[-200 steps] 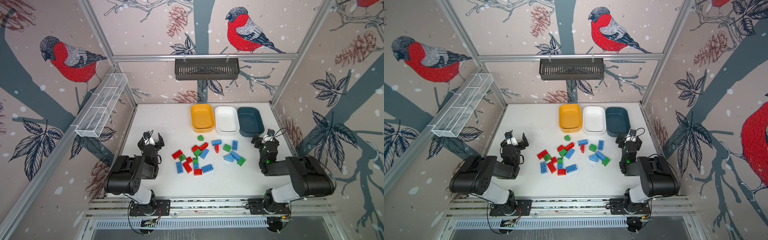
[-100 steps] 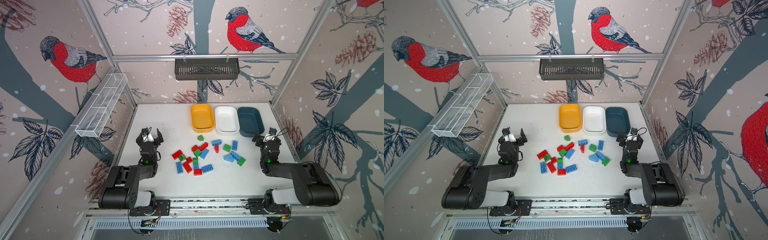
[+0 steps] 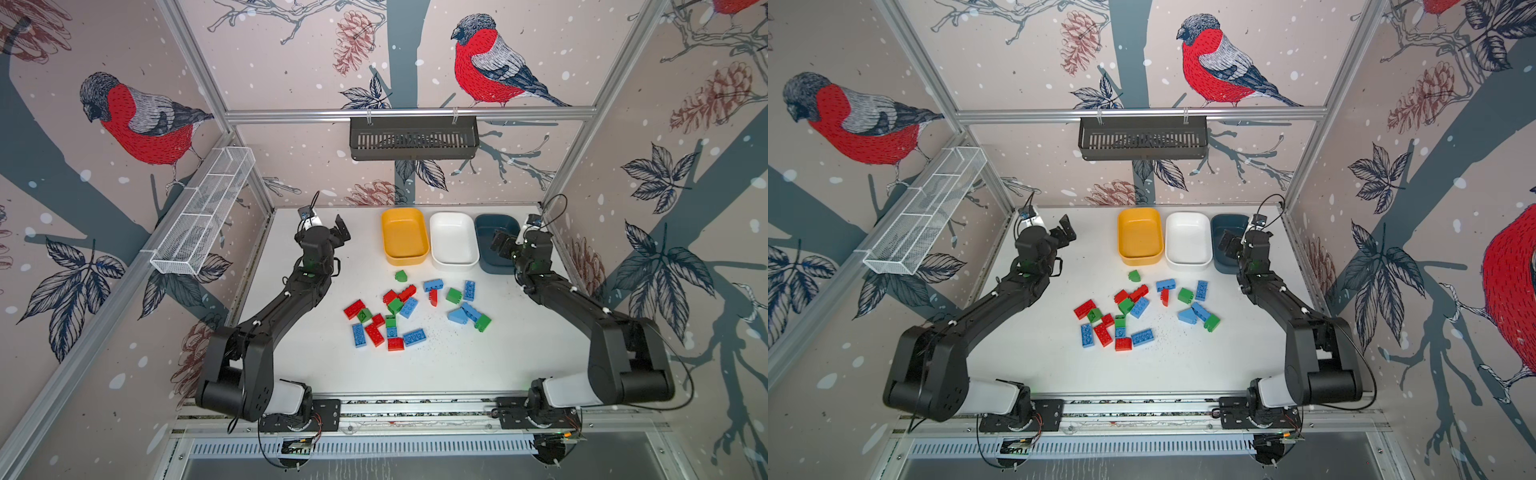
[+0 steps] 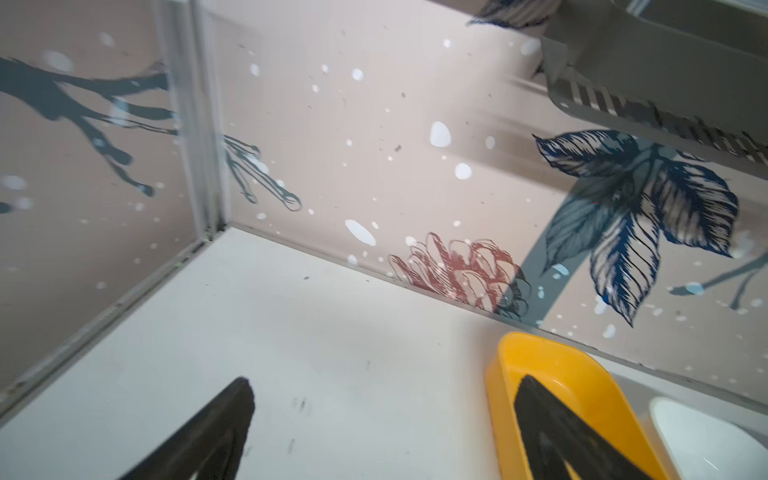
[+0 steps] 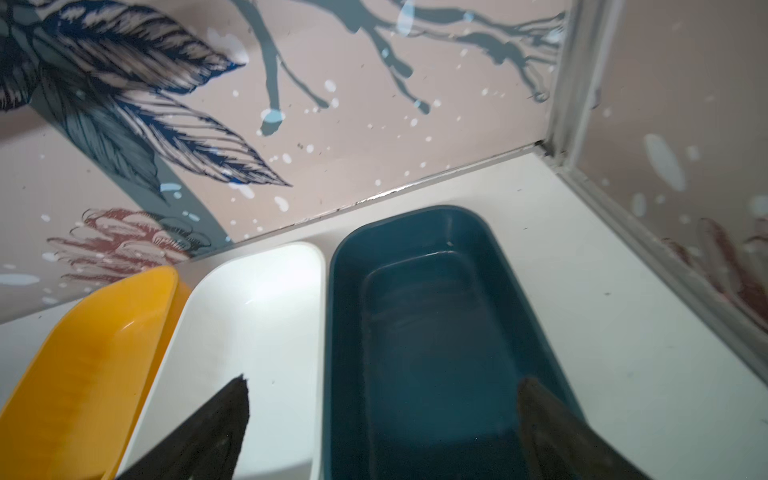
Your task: Sort the legos into containers by color
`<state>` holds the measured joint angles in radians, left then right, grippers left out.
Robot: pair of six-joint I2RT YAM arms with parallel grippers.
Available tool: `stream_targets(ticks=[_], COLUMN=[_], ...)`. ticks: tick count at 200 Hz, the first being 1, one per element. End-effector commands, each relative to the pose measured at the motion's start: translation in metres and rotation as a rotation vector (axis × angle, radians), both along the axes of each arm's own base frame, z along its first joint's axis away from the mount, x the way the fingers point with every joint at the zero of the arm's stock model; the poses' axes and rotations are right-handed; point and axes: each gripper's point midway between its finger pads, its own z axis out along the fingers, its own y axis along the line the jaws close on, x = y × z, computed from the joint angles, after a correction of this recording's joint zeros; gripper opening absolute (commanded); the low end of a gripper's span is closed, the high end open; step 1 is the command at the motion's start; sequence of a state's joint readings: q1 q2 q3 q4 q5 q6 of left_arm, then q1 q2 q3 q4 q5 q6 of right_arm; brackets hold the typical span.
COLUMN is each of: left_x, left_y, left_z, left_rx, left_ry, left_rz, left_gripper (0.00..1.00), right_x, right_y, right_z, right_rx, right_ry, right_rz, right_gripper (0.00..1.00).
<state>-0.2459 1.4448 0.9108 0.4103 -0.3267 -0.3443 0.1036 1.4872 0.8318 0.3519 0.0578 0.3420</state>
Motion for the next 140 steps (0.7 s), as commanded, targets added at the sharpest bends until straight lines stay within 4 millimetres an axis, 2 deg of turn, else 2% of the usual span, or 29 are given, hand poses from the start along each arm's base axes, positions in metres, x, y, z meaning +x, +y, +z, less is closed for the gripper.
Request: stream_targets(ticks=[1,36,76,101,124,140], left_x=[0.008,0.033,0.055,0.069,0.080,0.083], left_y=[-0.021,-0.071,-0.130,-0.146,-0.151,-0.155], left_z=[-0.038,-0.057,-0.094,-0.124,-0.147,-0.161], left_rx=[-0.065,-0.148,-0.129,-0.073,-0.030,-0.023], left_ry=[0.184,0.298,0.437,0.533,0.630,0.697], left_rz=[-0.063,-0.233,-0.375,-0.344,-0.305,-0.301], left_gripper=[0.98,0.98,0.98,0.98,0.98,0.98], right_x=[0.007,0.032,0.054,0.060,0.064,0.067], right_y=[0.026,0.048,0.049,0.055,0.064,0.068], right_z=[-0.033,-0.065,-0.098,-0.109,-0.114,-0.120], right_rx=[0.022,-0.036,-0.095,-0.092,-0.081,-0.081], right_ry=[0.178,0.334,0.448,0.470,0.471,0.481], right_rz=[0.073,0.064,0.001,0.013,0.063,0.083], right_gripper=[1.00,0.99,0.99,0.90,0.81,0.77])
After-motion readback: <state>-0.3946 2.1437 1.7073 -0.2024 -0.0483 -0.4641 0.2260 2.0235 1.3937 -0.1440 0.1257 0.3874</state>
